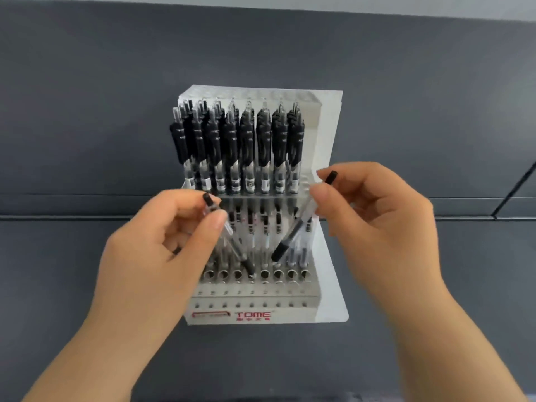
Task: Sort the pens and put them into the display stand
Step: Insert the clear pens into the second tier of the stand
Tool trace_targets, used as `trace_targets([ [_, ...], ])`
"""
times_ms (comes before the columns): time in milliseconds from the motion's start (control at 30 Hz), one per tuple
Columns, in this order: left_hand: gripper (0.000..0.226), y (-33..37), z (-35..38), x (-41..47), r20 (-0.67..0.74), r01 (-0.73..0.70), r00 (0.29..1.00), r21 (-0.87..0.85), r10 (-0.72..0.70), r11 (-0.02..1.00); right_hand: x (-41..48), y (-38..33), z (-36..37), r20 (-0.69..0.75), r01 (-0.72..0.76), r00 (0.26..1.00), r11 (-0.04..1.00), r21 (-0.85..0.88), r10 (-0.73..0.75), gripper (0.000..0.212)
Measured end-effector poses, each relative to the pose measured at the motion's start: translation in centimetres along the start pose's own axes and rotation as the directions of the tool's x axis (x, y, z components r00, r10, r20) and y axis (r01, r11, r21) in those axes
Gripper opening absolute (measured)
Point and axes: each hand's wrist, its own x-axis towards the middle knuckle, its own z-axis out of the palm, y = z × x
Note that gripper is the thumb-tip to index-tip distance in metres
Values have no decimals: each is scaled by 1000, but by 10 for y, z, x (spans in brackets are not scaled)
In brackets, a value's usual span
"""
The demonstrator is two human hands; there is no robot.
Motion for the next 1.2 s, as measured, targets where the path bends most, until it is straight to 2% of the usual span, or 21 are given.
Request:
trace_targets([
  [67,7,-15,-14,7,25,4,1000,-19,-4,1000,-6,-4,18,-33,-17,999,1000,-7,17,10],
  [167,10,-32,-30,15,68,-11,998,-10,12,1000,-12,-8,42,-52,-18,999,998,-54,15,12],
  [367,7,-48,-48,26,113,-47,993,18,44,999,-19,-14,77,-16,24,999,981,-192,-28,18],
  [433,13,-51,-52,28,117,-56,992,9,54,998,-19,-14,85,4,36,999,977,-210,-35,17],
  [500,20,-52,-55,31,118,-69,991,2,69,998,-18,-13,90,16,51,999,973,-224,-48,16],
  [600,7,-57,-55,34,135,-97,986,21,93,995,-18,-11,96,26,52,999,968,-247,-47,14],
  [733,8,-62,-54,36,165,-118,980,32,112,992,-19,-6,101,25,75,997,959,-275,-71,8],
  [933,24,-67,-50,38,255,-110,962,34,98,993,-18,-3,105,34,84,996,948,-305,-77,11],
  [1200,21,-73,-48,42,287,-119,952,37,104,992,-18,0,111,19,87,996,937,-338,-86,14],
])
